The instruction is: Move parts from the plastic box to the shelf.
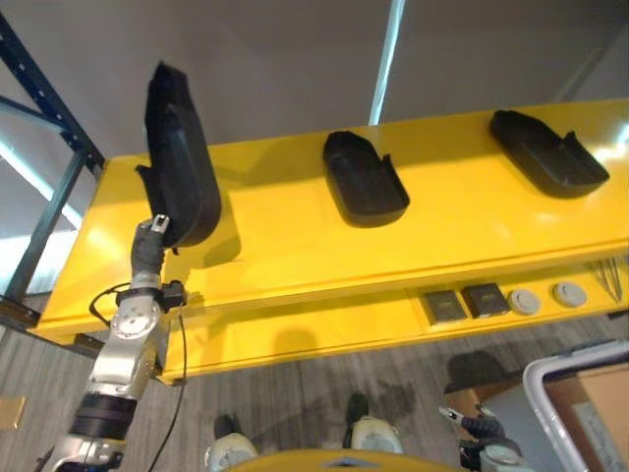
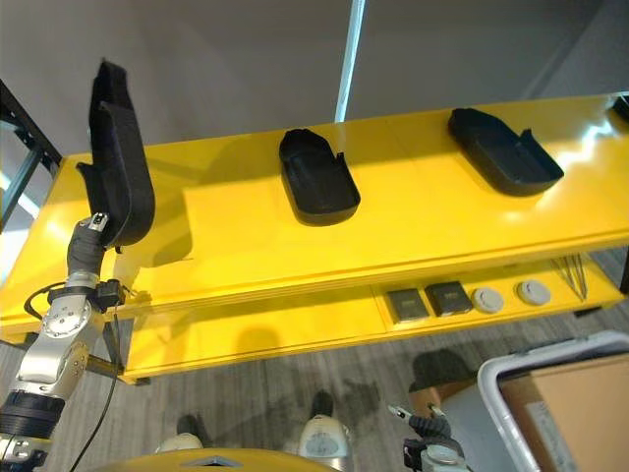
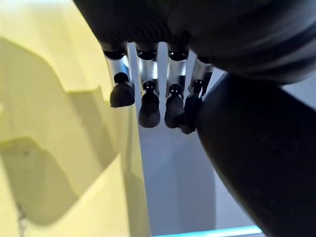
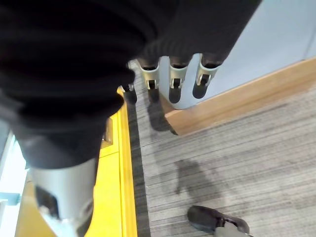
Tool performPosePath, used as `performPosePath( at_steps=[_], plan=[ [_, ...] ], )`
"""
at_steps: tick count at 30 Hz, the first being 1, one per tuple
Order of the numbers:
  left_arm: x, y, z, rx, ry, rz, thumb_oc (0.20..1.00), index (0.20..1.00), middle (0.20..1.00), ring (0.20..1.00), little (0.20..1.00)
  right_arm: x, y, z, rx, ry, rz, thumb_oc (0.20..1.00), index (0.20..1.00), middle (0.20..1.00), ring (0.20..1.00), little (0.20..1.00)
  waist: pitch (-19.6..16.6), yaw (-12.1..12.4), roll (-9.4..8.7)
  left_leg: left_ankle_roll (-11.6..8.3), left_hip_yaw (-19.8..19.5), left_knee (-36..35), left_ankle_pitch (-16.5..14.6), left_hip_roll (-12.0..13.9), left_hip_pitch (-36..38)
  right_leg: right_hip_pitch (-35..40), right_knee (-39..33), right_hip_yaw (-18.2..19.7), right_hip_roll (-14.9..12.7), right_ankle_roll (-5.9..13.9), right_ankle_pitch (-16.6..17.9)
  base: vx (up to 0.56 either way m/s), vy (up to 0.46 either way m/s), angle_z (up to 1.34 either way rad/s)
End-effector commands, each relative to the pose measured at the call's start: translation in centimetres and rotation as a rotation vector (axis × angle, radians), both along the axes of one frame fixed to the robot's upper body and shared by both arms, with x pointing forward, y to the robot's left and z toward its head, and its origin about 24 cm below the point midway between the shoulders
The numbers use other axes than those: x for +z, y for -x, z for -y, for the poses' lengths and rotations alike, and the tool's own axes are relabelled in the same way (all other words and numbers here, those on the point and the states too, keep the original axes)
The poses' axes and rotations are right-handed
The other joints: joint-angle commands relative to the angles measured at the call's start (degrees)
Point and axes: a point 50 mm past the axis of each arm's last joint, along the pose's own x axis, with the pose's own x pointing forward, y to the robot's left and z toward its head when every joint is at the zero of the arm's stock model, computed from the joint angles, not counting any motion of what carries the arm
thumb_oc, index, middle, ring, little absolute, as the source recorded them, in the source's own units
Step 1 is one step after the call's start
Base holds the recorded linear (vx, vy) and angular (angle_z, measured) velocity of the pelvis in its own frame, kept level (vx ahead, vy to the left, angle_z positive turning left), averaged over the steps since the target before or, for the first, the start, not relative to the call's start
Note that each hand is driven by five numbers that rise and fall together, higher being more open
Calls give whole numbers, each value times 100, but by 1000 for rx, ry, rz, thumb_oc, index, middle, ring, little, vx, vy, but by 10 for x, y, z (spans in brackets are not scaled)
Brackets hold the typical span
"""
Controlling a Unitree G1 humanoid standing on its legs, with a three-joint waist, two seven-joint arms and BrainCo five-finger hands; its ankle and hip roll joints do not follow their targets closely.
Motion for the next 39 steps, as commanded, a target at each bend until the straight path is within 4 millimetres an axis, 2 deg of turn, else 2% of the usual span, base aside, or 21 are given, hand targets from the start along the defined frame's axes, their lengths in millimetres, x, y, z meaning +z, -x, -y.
performPosePath(
  at_steps=[1, 3, 4, 11, 18, 20, 22, 25, 26, 29, 30, 34, 39],
  plan=[
    [36, -2, -27, 80, -135, 120, 200, 200, 200, 200, 200, -5, 7, -10, -30, -51, 12, 1000, 1000, 1000, 1000, 1000, -174, 108, -146, -261, 42, -257, 641, -233, -6, 291, 227, 32, 7, 203, -488, 114, 294, -19],
    [33, -4, -37, 124, -186, 75, 200, 200, 200, 200, 200, -9, 13, -15, -7, -61, -3, 1000, 1000, 1000, 1000, 1000, -184, 55, -119, -233, 65, -359, 618, -362, 107, 328, 204, 113, -75, 310, -418, 102, 213, -21],
    [33, -7, -53, 188, -233, 40, 200, 200, 200, 200, 200, -11, 17, -22, 54, -60, -14, 1000, 1000, 1000, 1000, 1000, -227, -15, -119, -182, 149, -458, 579, -477, 207, 402, 88, 146, -147, 407, -319, 89, 178, -8],
    [28, -20, -84, 361, -351, -92, 200, 200, 200, 200, 200, -11, 12, -29, 105, -59, -17, 1000, 1000, 1000, 1000, 1000, -394, -85, -200, -107, 292, -494, 498, -562, 229, 545, -290, 123, -201, 531, -150, 20, 24, -4],
    [5, -30, -88, 387, -498, -266, 200, 200, 200, 200, 200, -11, 8, -28, 101, -63, -22, 1000, 1000, 1000, 1000, 1000, -521, -121, -275, -111, 396, -456, 474, -514, 229, 656, -522, 122, -140, 543, -76, 18, -42, -4],
    [-15, -33, -82, 334, -592, -375, 200, 200, 200, 200, 200, -12, 5, -31, 109, -70, -28, 1000, 1000, 1000, 1000, 1000, -562, -149, -311, -104, 451, -445, 453, -493, 243, 676, -566, 135, -104, 533, -75, 12, -60, -5],
    [-20, -33, -79, 319, -606, -400, 200, 200, 200, 200, 200, -12, 5, -31, 111, -72, -29, 1000, 1000, 1000, 1000, 1000, -565, -153, -319, -104, 463, -441, 451, -489, 245, 680, -575, 138, -96, 529, -74, 8, -41, -4],
    [-34, -32, -73, 285, -646, -466, 200, 200, 200, 200, 200, -13, 4, -32, 112, -77, -32, 1000, 1000, 1000, 1000, 1000, -574, -160, -336, -103, 491, -430, 439, -484, 258, 701, -619, 142, -76, 518, -65, 15, -26, -5],
    [-44, -30, -71, 272, -658, -515, 200, 200, 200, 200, 200, -13, 4, -33, 117, -77, -36, 1000, 1000, 1000, 1000, 1000, -588, -170, -341, -103, 520, -420, 436, -478, 265, 704, -643, 143, -68, 512, -56, 0, 0, 0],
    [-59, -24, -71, 272, -680, -574, 200, 200, 200, 200, 200, -14, 4, -34, 127, -76, -41, 1000, 1000, 1000, 1000, 1000, -597, -203, -343, -100, 569, -404, 419, -471, 289, 720, -665, 155, -57, 505, -52, 32, 8, -2],
    [-67, -20, -73, 275, -707, -609, 200, 200, 200, 200, 200, -14, 4, -33, 135, -74, -48, 1000, 1000, 1000, 1000, 1000, -621, -228, -332, -138, 527, -425, 319, -480, 366, 782, -676, 203, -48, 552, -124, 89, 23, -8],
    [-76, -15, -83, 309, -769, -670, 200, 200, 200, 200, 200, -15, 4, -30, 143, -67, -57, 1000, 1000, 1000, 1000, 1000, -639, -263, -333, -132, 576, -400, 306, -470, 380, 772, -646, 214, -47, 540, -142, 44, 28, -4],
    [-73, -13, -97, 350, -850, -708, 200, 200, 200, 200, 200, -14, 5, -26, 147, -58, -70, 1000, 1000, 1000, 1000, 1000, -669, -316, -341, -121, 631, -406, 293, -474, 415, 771, -627, 233, -52, 540, -155, 36, 15, -2]
  ],
)
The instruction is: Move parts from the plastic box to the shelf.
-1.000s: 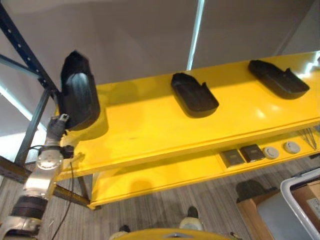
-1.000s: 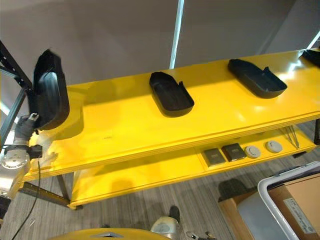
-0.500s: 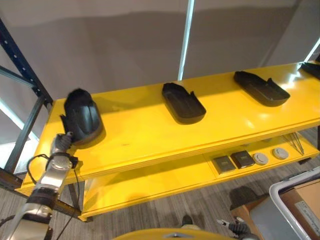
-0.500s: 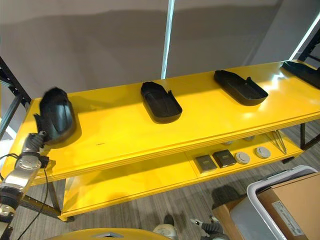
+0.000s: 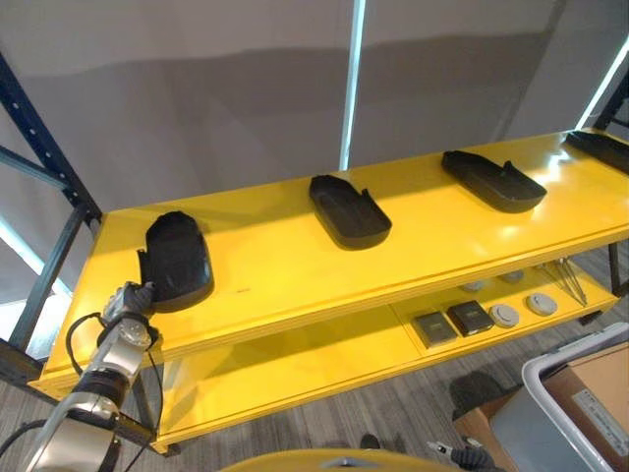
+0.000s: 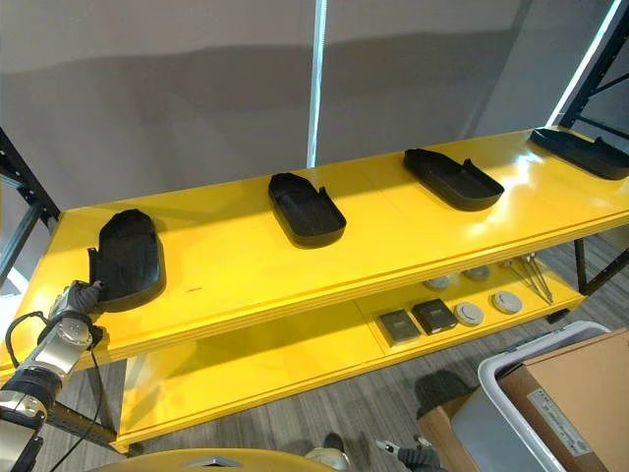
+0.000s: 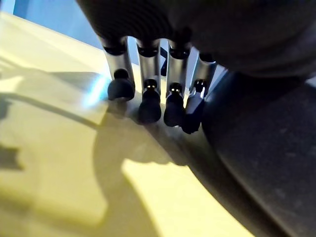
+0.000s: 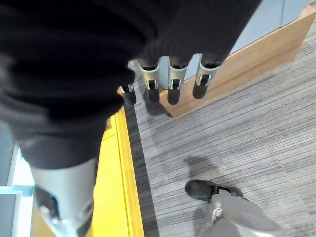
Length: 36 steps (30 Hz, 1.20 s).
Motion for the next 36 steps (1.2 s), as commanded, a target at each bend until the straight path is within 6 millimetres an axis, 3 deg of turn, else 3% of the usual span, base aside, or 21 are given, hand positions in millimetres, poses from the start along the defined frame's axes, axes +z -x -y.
performPosePath(
  at_steps=[1, 7, 17, 18, 19, 20, 26, 31, 33, 36],
  plan=[
    [33, -21, -22, 34, -127, 63, 200, 200, 200, 200, 200, 6, -19, 8, 60, 25, 36, 1000, 1000, 1000, 1000, 1000, 324, -78, -15, 380, 195, 129, -230, -101, -100, 370, 347, -201, 35, 128, -795, 78, 28, -1],
    [48, -26, -36, 49, -187, 56, 200, 200, 200, 200, 200, 5, -11, 14, 76, 36, 3, 1000, 1000, 1000, 1000, 1000, 328, -177, -17, 406, 226, 200, -284, -108, -130, 289, 460, -121, 33, 127, -856, 51, 16, -3],
    [53, -34, -33, 52, -161, 75, 200, 200, 200, 200, 200, 6, -9, 16, 102, 37, 1, 1000, 1000, 1000, 1000, 1000, 426, -243, -27, 419, 175, 270, -315, -105, -231, 147, 608, -15, 63, 90, -963, 6, 0, -2],
    [52, -34, -32, 54, -151, 81, 235, 235, 235, 235, 235, 6, -9, 16, 106, 37, 2, 1000, 1000, 1000, 1000, 1000, 427, -238, -30, 418, 171, 273, -315, -103, -230, 153, 611, -18, 66, 85, -971, 0, 0, 0],
    [51, -33, -32, 59, -142, 87, 583, 583, 583, 583, 583, 6, -9, 16, 110, 37, 2, 1000, 1000, 1000, 1000, 1000, 425, -237, -32, 416, 170, 275, -315, -100, -229, 160, 611, -19, 69, 82, -977, 0, 0, 0],
    [50, -33, -31, 66, -129, 99, 1000, 1000, 1000, 1000, 1000, 6, -10, 15, 113, 37, 3, 1000, 1000, 1000, 1000, 1000, 432, -232, -34, 419, 168, 283, -320, -98, -226, 168, 619, -17, 68, 80, -985, 0, 0, 0],
    [62, -41, -22, 50, -80, 247, 1000, 1000, 1000, 1000, 1000, 5, -10, 12, 132, 37, -1, 1000, 1000, 1000, 1000, 1000, 462, -141, -50, 409, 108, 320, -313, -72, -235, 201, 670, -63, 72, 59, -1020, -11, -3, 1],
    [105, -47, -11, -42, -76, 475, 1000, 1000, 1000, 1000, 1000, 4, -5, 9, 116, 31, 1, 1000, 1000, 1000, 1000, 1000, 505, 95, -46, 434, 62, 318, -197, -55, -322, 220, 636, -219, 57, -3, -941, -34, -1, 7],
    [116, -45, -10, -75, -87, 520, 1000, 1000, 1000, 1000, 1000, 4, -4, 8, 104, 29, 3, 1000, 1000, 1000, 1000, 1000, 511, 170, -42, 431, 14, 302, -192, -62, -323, 248, 624, -257, 48, 1, -937, -6, 5, 6],
    [149, -35, -8, -154, -102, 635, 1000, 1000, 1000, 1000, 1000, 3, -2, 6, 84, 27, 6, 1000, 1000, 1000, 1000, 1000, 522, 328, -38, 414, -80, 267, -176, -80, -334, 313, 587, -349, 33, 6, -934, -3, 12, 12]
  ],
)
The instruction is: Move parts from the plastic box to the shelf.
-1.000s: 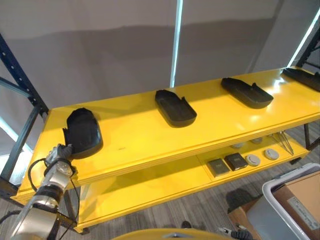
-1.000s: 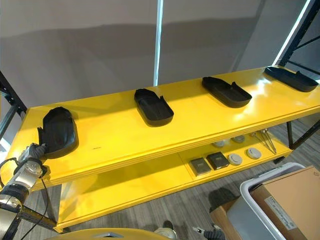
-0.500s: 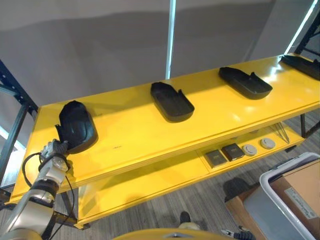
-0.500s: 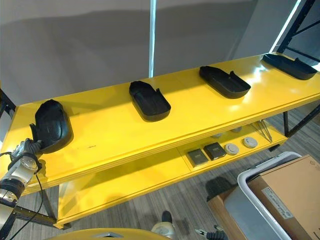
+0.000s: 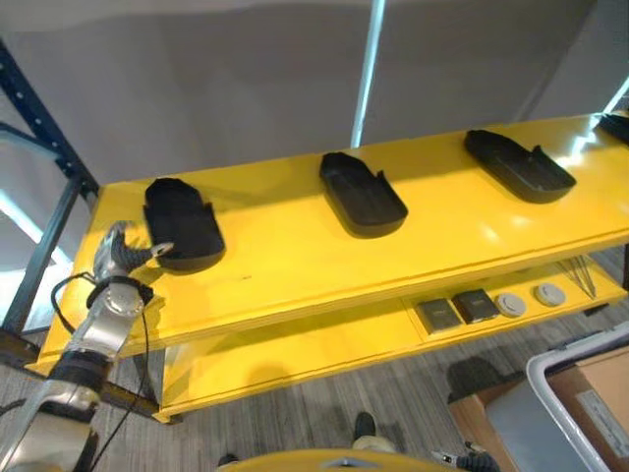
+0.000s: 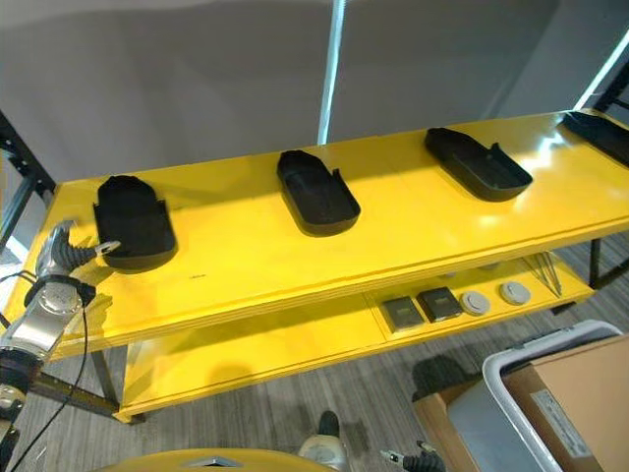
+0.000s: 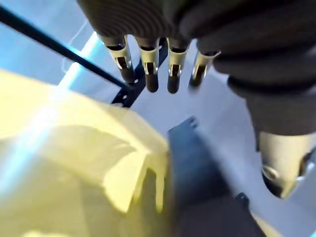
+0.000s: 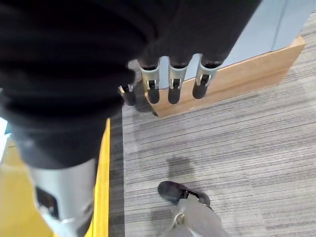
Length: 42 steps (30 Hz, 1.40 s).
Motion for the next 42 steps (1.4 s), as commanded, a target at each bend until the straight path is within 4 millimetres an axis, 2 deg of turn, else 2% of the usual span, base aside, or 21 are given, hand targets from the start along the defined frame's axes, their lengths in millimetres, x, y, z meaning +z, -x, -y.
performPosePath(
  at_steps=[1, 3, 5, 6, 10, 11, 12, 13, 14, 15, 16, 20, 25, 28, 29, 31, 35, 42],
  plan=[
    [82, 7, -18, -63, -33, 292, 1000, 1000, 1000, 1000, 1000, 2, -9, -4, -16, 13, 49, 1000, 1000, 1000, 1000, 1000, 53, 162, 10, 347, -40, 263, -212, -80, -274, 345, 528, -340, 13, 14, -959, -15, 23, 25],
    [104, 23, 3, -293, 34, 396, 1000, 1000, 1000, 1000, 1000, 2, -8, -7, -31, 11, 53, 1000, 1000, 1000, 1000, 1000, 78, 279, 19, 340, -105, 273, -212, -89, -308, 384, 498, -412, -3, 18, -946, -25, 19, 26],
    [115, 35, 19, -417, 82, 414, 1000, 1000, 1000, 1000, 1000, 3, -8, -8, -39, 12, 57, 1000, 1000, 1000, 1000, 1000, 94, 359, 27, 325, -142, 276, -209, -98, -330, 404, 475, -461, -15, 28, -929, -28, 18, 27],
    [110, 46, 29, -524, 192, 369, 1000, 1000, 1000, 1000, 1000, 3, -8, -8, -45, 12, 61, 1000, 1000, 1000, 1000, 1000, 110, 445, 38, 305, -175, 259, -192, -112, -340, 435, 448, -527, -30, 51, -899, -33, 31, 18],
    [89, 59, 49, -807, 487, 182, 1000, 1000, 1000, 1000, 1000, 4, -8, -8, -47, 19, 67, 1000, 1000, 1000, 1000, 1000, 100, 562, 76, 295, -188, 226, -160, -133, -364, 445, 407, -596, -50, 87, -848, -29, 33, 19],
    [77, 60, 55, -858, 578, 106, 1000, 1000, 1000, 1000, 1000, 5, -9, -7, -40, 23, 67, 1000, 1000, 1000, 1000, 1000, 103, 568, 88, 295, -175, 209, -147, -137, -362, 438, 401, -605, -55, 101, -830, -38, 49, 9],
    [55, 61, 68, -908, 688, -8, 1000, 1000, 1000, 1000, 1000, 4, -10, -6, -28, 30, 63, 1000, 1000, 1000, 1000, 1000, 109, 568, 95, 300, -167, 205, -136, -138, -369, 420, 407, -600, -56, 105, -819, -31, 39, -2],
    [50, 62, 71, -913, 714, -30, 1000, 1000, 1000, 1000, 1000, 4, -10, -5, -25, 31, 63, 1000, 1000, 1000, 1000, 1000, 111, 569, 95, 301, -166, 205, -135, -138, -368, 417, 409, -594, -54, 104, -818, 0, 0, 0],
    [37, 63, 77, -911, 761, -78, 642, 642, 642, 642, 642, 4, -10, -5, -21, 32, 61, 1000, 1000, 1000, 1000, 1000, 114, 568, 95, 304, -166, 199, -131, -139, -366, 410, 411, -588, -54, 106, -816, 0, 0, 0],
    [23, 63, 85, -908, 789, -134, 467, 467, 467, 467, 467, 3, -10, -4, -16, 32, 57, 1000, 1000, 1000, 1000, 1000, 113, 563, 98, 311, -176, 182, -128, -141, -360, 398, 417, -580, -52, 106, -817, -13, 21, -3],
    [13, 64, 90, -911, 803, -172, 209, 209, 209, 209, 209, 3, -10, -4, -12, 32, 56, 1000, 1000, 1000, 1000, 1000, 118, 565, 97, 320, -185, 180, -128, -144, -360, 394, 419, -569, -48, 102, -818, 0, 0, 0],
    [-18, 69, 108, -877, 858, -224, 200, 200, 200, 200, 200, 1, -13, -5, 8, 32, 52, 1000, 1000, 1000, 1000, 1000, 168, 547, 76, 355, -191, 165, -129, -153, -358, 365, 437, -528, -50, 99, -816, 0, 0, 0],
    [-34, 65, 114, -799, 959, -198, 200, 200, 200, 200, 200, -1, -11, -10, 32, 26, 44, 1000, 1000, 1000, 1000, 1000, 200, 472, 10, 358, -98, 144, -120, -122, -313, 377, 425, -511, -50, 87, -789, 0, 0, 0],
    [-39, 60, 113, -759, 911, -158, 200, 200, 200, 200, 200, -2, -12, -13, 52, 20, 43, 1000, 1000, 1000, 1000, 1000, 200, 411, -35, 354, -60, 139, -120, -103, -285, 370, 440, -478, -45, 80, -781, 0, 0, 0],
    [-36, 52, 114, -744, 892, -121, 200, 200, 200, 200, 200, -2, -14, -17, 75, 22, 41, 1000, 1000, 1000, 1000, 1000, 206, 374, -61, 350, -48, 141, -116, -85, -282, 352, 455, -458, -42, 76, -784, 0, -20, -4],
    [-20, 44, 116, -773, 904, -39, 200, 200, 200, 200, 200, -2, -13, -16, 73, 25, 36, 1000, 1000, 1000, 1000, 1000, 221, 336, -67, 346, -24, 171, -120, -63, -292, 336, 462, -431, -40, 68, -785, -6, -4, -10],
    [-8, 39, 118, -775, 945, 19, 200, 200, 200, 200, 200, -1, -10, -15, 85, 26, 35, 1000, 1000, 1000, 1000, 1000, 229, 298, -75, 344, -11, 191, -130, -59, -275, 352, 461, -414, -40, 63, -784, -3, 8, -8],
    [20, 44, 128, -905, 966, 99, 200, 200, 200, 200, 200, 0, -12, -14, 86, 32, 41, 1000, 1000, 1000, 1000, 1000, 221, 327, -76, 343, -33, 197, -142, -68, -259, 379, 434, -435, -47, 65, -778, 0, 0, 0]
  ],
)
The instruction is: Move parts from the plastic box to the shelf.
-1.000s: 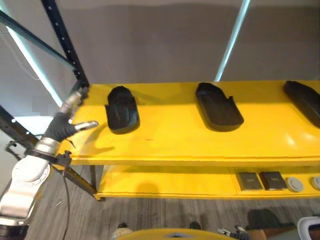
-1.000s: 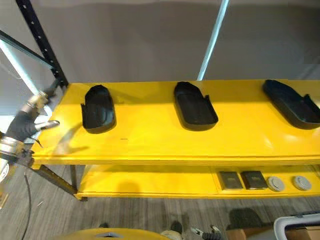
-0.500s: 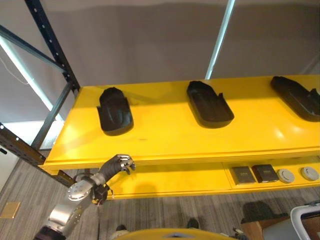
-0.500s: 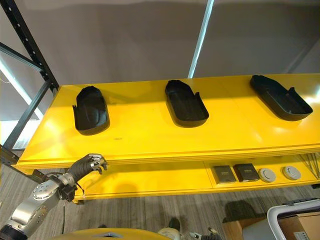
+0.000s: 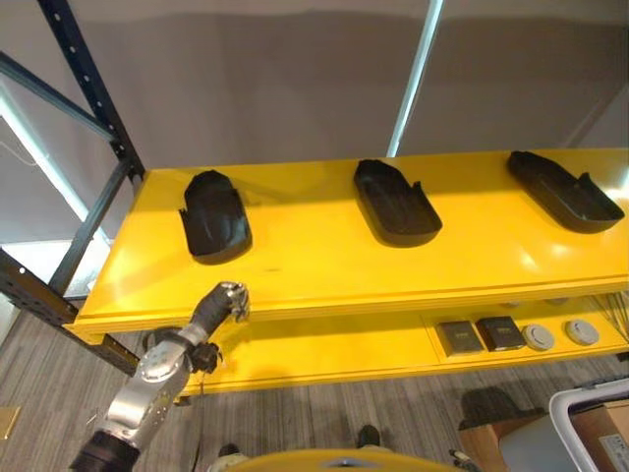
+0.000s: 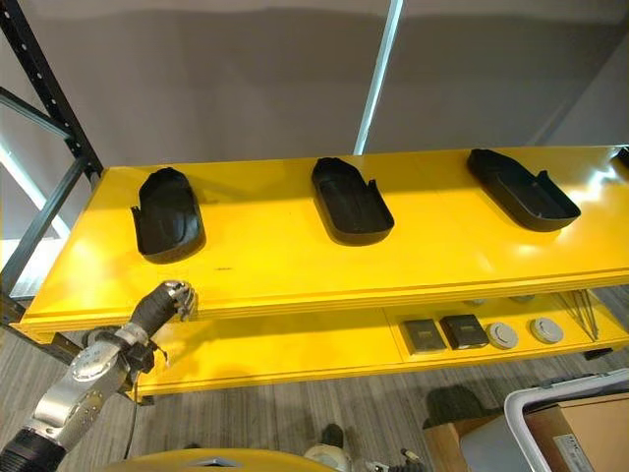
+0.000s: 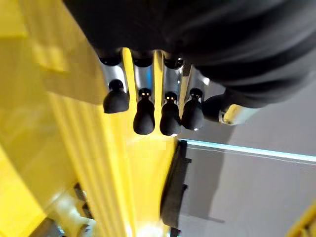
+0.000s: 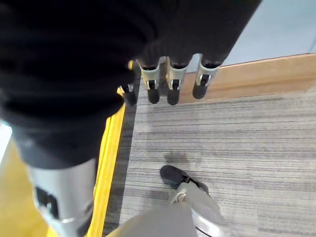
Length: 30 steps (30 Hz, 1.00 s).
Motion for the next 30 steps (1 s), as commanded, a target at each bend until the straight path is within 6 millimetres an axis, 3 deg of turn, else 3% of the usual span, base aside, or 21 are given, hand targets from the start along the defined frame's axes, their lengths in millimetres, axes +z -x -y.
performPosePath(
  at_steps=[1, 6, 13, 20, 30],
  plan=[
    [61, -22, 3, -23, 92, 277, 200, 200, 200, 200, 200, 9, -23, 7, 7, 45, 95, 1000, 1000, 1000, 1000, 1000, 213, -39, 40, 351, 176, 198, -149, -48, -119, 324, 455, -195, 53, 5, -696, 0, 0, 0],
    [67, -16, 0, -28, 101, 275, 200, 200, 200, 200, 200, 10, -21, 9, -4, 51, 98, 1000, 1000, 1000, 1000, 1000, 174, -7, 48, 341, 171, 194, -141, -50, -118, 343, 451, -230, 54, 12, -704, 0, 0, 0],
    [52, -22, -6, 40, 37, 205, 200, 200, 200, 200, 200, 11, -25, 11, -1, 51, 100, 1000, 1000, 1000, 1000, 1000, 152, -14, 48, 340, 171, 182, -134, -47, -114, 336, 470, -229, 61, 10, -720, 0, 0, 0],
    [27, -40, -16, 178, -18, 130, 200, 200, 200, 200, 200, 11, -30, 8, 42, 45, 88, 1000, 1000, 1000, 1000, 1000, 119, -157, 20, 341, 226, 142, -112, -26, -65, 309, 482, -140, 87, 5, -719, 0, 0, 0],
    [20, -64, -10, 253, -60, 99, 200, 200, 200, 200, 200, 10, -32, 7, 84, 41, 67, 1000, 1000, 1000, 1000, 1000, 93, -333, -29, 348, 343, 173, -122, 23, -1, 305, 518, -60, 113, -11, -734, 12, -8, -5]
  ],
)
